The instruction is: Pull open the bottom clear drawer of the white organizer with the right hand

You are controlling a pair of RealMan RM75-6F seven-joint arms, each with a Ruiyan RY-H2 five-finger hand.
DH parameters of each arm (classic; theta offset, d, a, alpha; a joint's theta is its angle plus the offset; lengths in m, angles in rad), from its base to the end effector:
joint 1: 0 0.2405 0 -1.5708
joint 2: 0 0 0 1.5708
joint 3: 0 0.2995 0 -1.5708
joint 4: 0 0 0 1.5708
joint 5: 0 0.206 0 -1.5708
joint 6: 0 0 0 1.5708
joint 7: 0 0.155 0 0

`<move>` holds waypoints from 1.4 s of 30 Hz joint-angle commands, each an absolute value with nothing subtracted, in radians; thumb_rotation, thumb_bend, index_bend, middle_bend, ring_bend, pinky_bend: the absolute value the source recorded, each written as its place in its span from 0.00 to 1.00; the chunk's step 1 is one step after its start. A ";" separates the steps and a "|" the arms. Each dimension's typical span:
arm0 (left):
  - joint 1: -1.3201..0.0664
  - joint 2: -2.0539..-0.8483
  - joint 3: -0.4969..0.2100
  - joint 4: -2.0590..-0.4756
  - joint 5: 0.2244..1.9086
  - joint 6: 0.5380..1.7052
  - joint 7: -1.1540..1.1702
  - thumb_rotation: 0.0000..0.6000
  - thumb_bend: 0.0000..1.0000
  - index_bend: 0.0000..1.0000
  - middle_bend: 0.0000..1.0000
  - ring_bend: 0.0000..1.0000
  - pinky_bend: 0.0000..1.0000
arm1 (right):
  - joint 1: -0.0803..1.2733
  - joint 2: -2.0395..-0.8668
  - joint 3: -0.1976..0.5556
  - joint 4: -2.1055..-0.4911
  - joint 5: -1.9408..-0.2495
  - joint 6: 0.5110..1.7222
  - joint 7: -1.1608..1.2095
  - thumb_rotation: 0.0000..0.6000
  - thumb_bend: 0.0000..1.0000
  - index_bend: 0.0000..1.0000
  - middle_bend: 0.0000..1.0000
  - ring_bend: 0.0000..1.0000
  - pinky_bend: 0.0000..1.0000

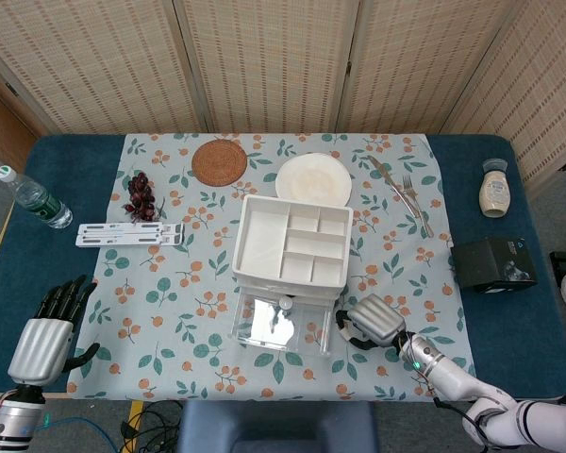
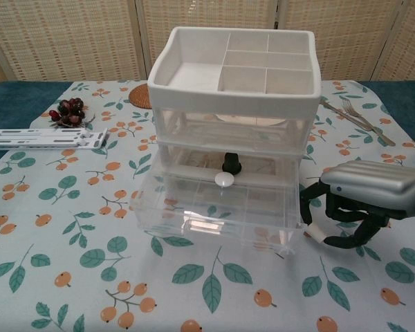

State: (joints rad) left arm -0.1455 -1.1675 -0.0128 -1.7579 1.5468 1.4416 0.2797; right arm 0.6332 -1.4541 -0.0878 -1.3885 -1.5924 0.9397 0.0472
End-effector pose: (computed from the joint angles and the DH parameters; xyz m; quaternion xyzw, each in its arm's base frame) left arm -0.3006 0.2022 0.1399 -0.6580 -0.3487 -0.3695 0.5559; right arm -0.2507 -0.3068 -0.0195 0.8311 -0.3574 0.3125 0.2895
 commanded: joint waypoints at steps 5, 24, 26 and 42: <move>-0.144 -1.165 -0.013 -1.760 1.548 1.445 0.279 1.00 0.20 0.02 0.00 0.05 0.09 | 0.627 -1.455 -0.091 -1.386 -1.597 0.945 0.053 1.00 0.35 0.26 0.97 1.00 1.00; -0.146 -1.159 -0.018 -1.757 1.551 1.448 0.269 1.00 0.20 0.03 0.00 0.05 0.09 | 0.532 -1.249 -0.089 -1.566 -1.642 1.152 -0.059 1.00 0.36 0.21 0.90 1.00 1.00; -0.148 -1.161 -0.019 -1.754 1.549 1.447 0.267 1.00 0.20 0.03 0.00 0.05 0.09 | 0.503 -1.212 -0.087 -1.602 -1.637 1.196 -0.082 1.00 0.36 0.24 0.90 1.00 1.00; -0.167 -1.182 -0.036 -1.745 1.544 1.438 0.258 1.00 0.20 0.02 0.00 0.05 0.09 | 0.251 -1.103 -0.047 -1.671 -1.545 1.515 -0.133 1.00 0.36 0.25 0.52 0.47 0.62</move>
State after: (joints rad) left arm -0.1665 -1.1813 -0.0363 -1.7453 1.5436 1.4382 0.2578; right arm 0.2719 -1.1086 -0.0529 -1.6680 -1.5591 1.4958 -0.1334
